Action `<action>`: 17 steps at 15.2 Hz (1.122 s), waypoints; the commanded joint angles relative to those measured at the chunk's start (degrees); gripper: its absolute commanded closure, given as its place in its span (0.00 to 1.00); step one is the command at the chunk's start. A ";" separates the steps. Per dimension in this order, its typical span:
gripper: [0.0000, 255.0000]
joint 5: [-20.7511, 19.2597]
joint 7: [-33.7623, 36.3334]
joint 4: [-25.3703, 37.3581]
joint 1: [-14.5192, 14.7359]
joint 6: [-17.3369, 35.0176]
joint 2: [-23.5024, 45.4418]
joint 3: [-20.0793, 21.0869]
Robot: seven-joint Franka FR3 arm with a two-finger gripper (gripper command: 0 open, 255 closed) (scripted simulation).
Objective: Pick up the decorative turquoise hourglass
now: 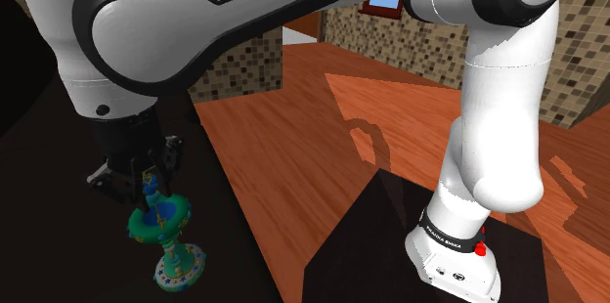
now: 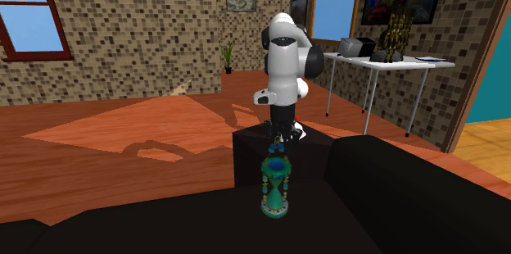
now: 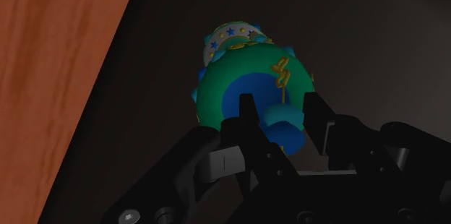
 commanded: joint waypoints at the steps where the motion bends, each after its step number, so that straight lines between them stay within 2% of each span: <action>1: 1.00 0.09 -0.07 0.55 -0.03 -0.76 -0.17 0.02; 15: 1.00 0.72 -0.30 10.19 0.26 -11.22 -1.13 0.38; 17: 1.00 0.72 -0.30 10.31 0.27 -11.33 -1.13 0.38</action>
